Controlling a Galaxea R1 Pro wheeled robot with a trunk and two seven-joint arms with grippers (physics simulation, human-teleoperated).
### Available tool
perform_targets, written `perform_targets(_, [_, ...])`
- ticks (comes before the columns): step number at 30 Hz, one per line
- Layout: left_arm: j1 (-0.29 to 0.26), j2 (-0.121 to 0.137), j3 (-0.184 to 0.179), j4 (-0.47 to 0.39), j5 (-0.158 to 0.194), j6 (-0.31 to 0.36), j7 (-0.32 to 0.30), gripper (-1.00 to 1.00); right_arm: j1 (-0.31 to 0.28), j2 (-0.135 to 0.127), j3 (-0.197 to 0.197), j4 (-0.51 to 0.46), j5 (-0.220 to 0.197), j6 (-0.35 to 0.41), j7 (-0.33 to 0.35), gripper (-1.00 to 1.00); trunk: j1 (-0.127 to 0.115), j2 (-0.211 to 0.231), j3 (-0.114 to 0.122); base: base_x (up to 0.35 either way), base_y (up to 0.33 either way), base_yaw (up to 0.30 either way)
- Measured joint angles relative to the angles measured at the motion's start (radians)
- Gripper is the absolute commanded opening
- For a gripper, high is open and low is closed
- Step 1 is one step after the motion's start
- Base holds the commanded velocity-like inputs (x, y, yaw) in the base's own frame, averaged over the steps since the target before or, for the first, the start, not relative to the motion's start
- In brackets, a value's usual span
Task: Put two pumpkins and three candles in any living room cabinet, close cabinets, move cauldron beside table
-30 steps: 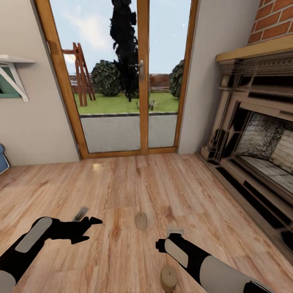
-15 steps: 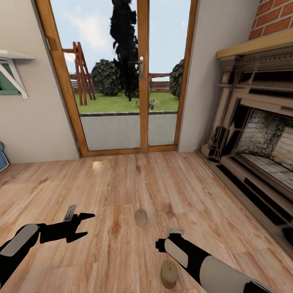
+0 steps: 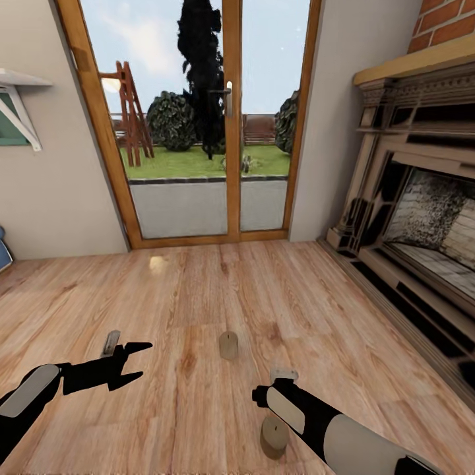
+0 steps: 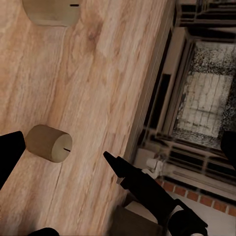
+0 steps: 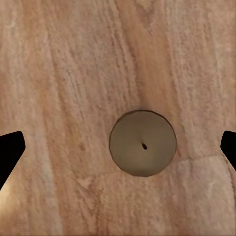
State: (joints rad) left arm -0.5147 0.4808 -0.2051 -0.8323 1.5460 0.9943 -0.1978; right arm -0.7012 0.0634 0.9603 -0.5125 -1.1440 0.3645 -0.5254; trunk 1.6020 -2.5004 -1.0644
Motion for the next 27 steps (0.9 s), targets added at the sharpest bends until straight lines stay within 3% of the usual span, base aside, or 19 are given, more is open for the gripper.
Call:
perform_targets(8, [0.000, 0.000, 0.000, 0.000, 0.000, 0.002, -0.002, 1.00, 0.000, 0.001, 0.000, 0.002, -0.003, -0.002, -0.008, 1.00, 0.004, -0.002, -0.031, 0.000, 0.000, 0.000])
perform_targets(15, [0.000, 0.000, 0.000, -0.001, 0.000, 0.003, -0.002, 1.00, 0.000, 0.004, 0.000, 0.001, -0.004, -0.003, -0.096, 1.00, 0.007, -0.004, -0.058, 0.000, 0.000, 0.000])
perform_targets(27, [0.000, 0.000, 0.000, -0.006, 0.000, 0.003, -0.002, 1.00, 0.000, 0.005, 0.000, 0.001, -0.003, -0.006, -0.102, 1.00, 0.012, -0.006, -0.104, 0.000, 0.000, 0.000])
